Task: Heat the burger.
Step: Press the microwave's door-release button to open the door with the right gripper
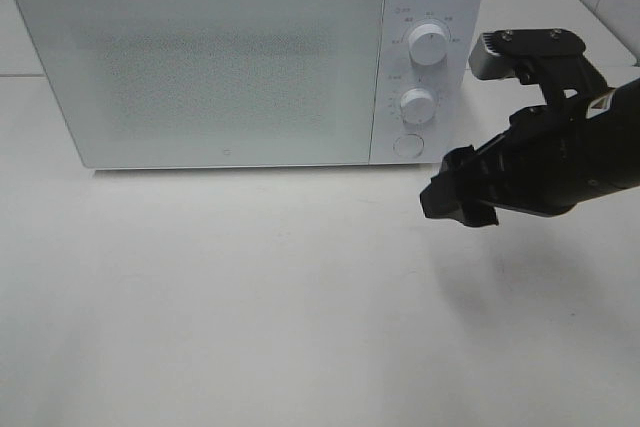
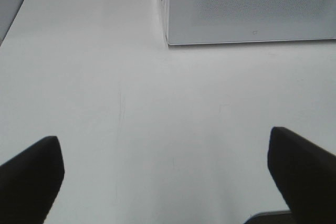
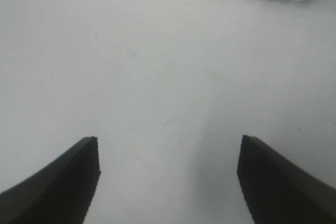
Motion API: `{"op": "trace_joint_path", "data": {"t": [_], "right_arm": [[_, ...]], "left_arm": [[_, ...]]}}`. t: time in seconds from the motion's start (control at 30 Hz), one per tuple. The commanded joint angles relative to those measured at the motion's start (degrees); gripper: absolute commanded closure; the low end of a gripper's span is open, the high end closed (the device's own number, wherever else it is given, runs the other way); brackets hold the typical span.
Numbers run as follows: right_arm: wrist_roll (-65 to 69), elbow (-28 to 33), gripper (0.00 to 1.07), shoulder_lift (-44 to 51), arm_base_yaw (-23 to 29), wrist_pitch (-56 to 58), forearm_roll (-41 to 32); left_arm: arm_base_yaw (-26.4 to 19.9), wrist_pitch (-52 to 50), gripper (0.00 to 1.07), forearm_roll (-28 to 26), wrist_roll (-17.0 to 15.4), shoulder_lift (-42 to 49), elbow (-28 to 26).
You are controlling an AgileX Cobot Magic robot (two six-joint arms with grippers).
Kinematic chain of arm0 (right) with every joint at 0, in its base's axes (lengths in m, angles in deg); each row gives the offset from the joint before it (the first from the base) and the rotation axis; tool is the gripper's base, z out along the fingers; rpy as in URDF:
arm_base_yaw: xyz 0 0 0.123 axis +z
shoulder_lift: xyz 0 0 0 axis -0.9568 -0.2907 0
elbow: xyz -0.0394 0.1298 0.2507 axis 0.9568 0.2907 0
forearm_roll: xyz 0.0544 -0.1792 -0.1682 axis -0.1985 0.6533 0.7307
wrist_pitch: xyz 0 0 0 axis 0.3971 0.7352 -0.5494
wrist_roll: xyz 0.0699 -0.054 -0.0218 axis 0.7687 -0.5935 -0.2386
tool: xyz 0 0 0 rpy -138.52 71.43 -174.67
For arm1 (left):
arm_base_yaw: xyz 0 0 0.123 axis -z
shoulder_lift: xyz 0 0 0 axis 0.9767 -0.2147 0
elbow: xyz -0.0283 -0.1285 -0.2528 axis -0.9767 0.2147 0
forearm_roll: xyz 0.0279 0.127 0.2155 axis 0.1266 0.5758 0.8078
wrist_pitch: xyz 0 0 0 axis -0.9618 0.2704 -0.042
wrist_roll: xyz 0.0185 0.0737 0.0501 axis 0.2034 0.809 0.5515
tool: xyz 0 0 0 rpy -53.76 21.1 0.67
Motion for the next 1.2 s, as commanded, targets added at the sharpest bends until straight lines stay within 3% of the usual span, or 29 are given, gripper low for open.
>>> {"op": "trace_joint_path", "data": {"t": [0.03, 0.4, 0.7, 0.87, 0.93, 1.2], "right_arm": [[1.8, -0.2, 0.35, 5.9, -0.3, 10.1, 7.0], [5.6, -0.2, 0.35, 22.4, -0.3, 29.5, 13.1], [8.2, -0.2, 0.34, 36.1, -0.3, 35.3, 15.4], [17.8, -0.1, 0.29, 50.5, -0.3, 38.1, 24.8], [19.1, -0.1, 0.29, 51.9, -0.4, 38.6, 25.7], [20.6, 0.0, 0.31, 62.5, -8.6, 40.5, 30.4]], "left_arm": [[-0.1, -0.7, 0.09, -0.6, -0.2, 0.9, 0.0], [-0.1, -0.7, 0.09, -0.6, -0.2, 0.9, 0.0], [-0.1, -0.7, 0.09, -0.6, -0.2, 0.9, 0.0], [-0.1, -0.7, 0.09, -0.6, -0.2, 0.9, 0.0], [-0.1, -0.7, 0.09, -0.6, -0.2, 0.9, 0.0], [-0.1, -0.7, 0.09, -0.6, -0.2, 0.9, 0.0]]}}
